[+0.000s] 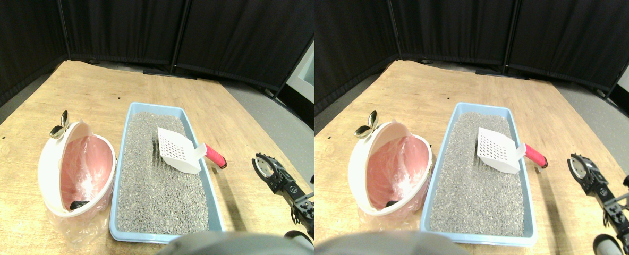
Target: Scoop (unimanual)
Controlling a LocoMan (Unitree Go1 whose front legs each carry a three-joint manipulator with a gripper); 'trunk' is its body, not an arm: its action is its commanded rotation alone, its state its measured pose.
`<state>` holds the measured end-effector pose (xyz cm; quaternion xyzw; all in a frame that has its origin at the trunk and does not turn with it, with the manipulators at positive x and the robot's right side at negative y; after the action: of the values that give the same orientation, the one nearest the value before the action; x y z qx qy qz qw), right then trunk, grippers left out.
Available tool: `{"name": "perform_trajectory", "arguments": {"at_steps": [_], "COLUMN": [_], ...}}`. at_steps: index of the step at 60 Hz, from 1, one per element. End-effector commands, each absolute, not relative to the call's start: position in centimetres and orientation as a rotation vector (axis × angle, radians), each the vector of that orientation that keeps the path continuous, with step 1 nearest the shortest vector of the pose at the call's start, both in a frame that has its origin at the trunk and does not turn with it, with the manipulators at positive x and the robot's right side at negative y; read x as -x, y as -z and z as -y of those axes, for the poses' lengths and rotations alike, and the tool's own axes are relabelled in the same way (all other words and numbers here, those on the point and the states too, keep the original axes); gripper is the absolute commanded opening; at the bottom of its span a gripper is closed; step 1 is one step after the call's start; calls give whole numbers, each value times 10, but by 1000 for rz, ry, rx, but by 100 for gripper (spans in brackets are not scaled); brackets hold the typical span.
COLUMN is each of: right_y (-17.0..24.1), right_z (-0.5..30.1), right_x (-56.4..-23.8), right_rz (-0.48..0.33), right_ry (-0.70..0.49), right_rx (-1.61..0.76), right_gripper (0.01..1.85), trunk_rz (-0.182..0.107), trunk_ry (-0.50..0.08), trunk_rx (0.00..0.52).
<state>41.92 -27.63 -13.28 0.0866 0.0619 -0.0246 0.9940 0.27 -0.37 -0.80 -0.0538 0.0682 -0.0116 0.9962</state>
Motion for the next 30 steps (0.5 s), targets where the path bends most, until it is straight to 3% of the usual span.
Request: {"name": "perform_trajectory", "arguments": {"at_steps": [1, 30], "right_y": [124, 123], "right_z": [267, 258], "right_x": [-422, -424], "right_rz": [-80, -68], "right_ry": [19, 15], "right_rx": [-151, -155], "right_gripper": [6, 6], "trunk_rz": [-106, -103], "trunk_ry": [38, 42], "trunk_rx": [120, 125]}}
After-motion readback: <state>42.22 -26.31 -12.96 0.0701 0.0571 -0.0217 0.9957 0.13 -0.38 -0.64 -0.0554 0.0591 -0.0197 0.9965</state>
